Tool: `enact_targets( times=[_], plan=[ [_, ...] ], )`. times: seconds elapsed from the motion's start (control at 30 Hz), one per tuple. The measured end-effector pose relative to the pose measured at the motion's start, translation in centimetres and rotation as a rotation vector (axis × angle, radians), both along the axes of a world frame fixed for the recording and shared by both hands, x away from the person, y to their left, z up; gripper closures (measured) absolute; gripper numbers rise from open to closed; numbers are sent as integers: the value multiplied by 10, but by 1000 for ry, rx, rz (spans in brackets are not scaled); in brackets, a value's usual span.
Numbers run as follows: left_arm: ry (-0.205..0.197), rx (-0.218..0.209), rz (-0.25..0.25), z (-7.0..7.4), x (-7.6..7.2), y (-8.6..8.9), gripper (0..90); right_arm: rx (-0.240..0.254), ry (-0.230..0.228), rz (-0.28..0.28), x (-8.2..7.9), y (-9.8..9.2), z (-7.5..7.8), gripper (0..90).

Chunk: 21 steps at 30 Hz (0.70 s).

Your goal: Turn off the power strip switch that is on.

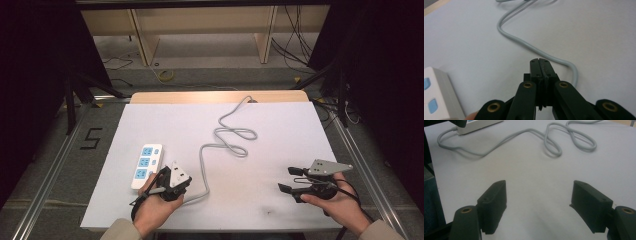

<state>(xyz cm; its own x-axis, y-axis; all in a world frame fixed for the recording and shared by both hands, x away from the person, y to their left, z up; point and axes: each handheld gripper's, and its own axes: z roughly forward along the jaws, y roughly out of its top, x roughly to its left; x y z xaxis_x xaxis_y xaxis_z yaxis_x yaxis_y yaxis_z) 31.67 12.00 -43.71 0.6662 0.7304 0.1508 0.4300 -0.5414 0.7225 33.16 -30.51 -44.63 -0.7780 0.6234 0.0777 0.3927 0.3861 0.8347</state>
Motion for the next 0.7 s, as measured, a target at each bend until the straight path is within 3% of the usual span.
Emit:
enact_targets(
  times=[0.53,0.7],
  plan=[
    [-6,38,61,3,10,13,899,0,0,2,0,0,0,289],
    [-9,32,84,4,13,18,899,0,0,2,0,0,0,289]
  ],
)
